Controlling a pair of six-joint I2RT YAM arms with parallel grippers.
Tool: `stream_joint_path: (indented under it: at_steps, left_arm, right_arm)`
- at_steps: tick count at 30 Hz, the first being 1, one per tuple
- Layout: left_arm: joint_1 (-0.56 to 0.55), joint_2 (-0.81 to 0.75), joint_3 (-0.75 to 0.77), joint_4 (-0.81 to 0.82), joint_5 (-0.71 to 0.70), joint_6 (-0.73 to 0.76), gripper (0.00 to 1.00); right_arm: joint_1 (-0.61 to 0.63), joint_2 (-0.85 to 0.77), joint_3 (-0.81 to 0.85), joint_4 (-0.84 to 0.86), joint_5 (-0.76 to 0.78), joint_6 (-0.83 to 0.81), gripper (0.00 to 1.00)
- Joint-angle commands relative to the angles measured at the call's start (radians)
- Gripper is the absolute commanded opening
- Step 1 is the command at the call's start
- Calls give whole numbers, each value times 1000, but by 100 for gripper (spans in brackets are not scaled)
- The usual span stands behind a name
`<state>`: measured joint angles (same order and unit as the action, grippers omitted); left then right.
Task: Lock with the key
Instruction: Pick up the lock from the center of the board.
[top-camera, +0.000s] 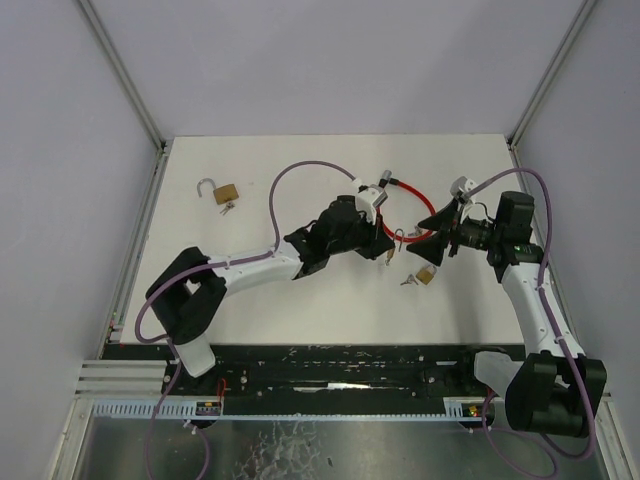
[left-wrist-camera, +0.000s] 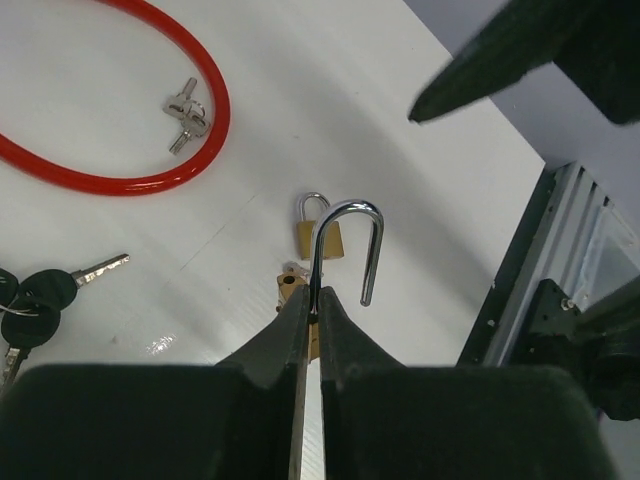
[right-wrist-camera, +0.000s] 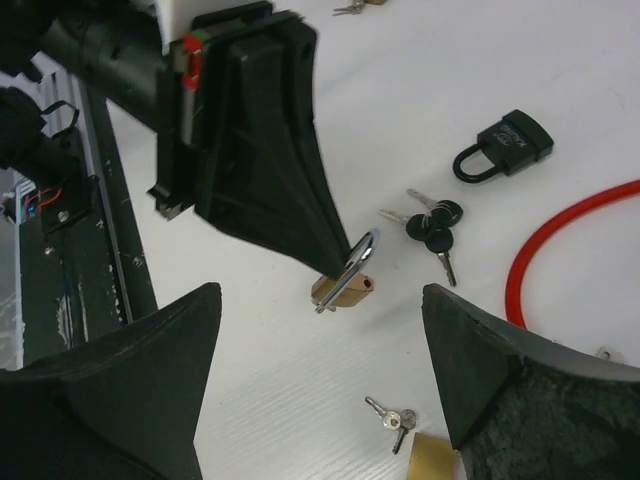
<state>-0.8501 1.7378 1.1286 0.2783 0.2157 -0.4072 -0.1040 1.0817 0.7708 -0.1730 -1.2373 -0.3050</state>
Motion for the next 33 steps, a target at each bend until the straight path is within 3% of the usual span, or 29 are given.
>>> stream_joint_path:
  at_steps: [1, 13, 23, 27, 30, 33]
  left_arm:
    - [-31, 3, 17, 61, -70, 123, 0]
    - [-61, 3, 10, 68, -73, 172, 0]
    - [-91, 9, 14, 64, -71, 220, 0]
    - [-96, 5, 14, 65, -80, 235, 0]
    - [-94, -23, -5, 87, -110, 233, 6]
    - [-94, -56, -34, 109, -150, 236, 20]
  right_arm:
    - [-8, 3, 0, 125, 126, 193, 90]
    - [52, 129, 20, 82, 139, 222, 80]
    - [102, 179, 26, 93, 105, 242, 45]
    - [113, 188, 42, 70, 39, 213, 1]
    - [113, 170, 56, 38, 36, 172, 0]
    - [112, 144, 58, 41, 19, 169, 0]
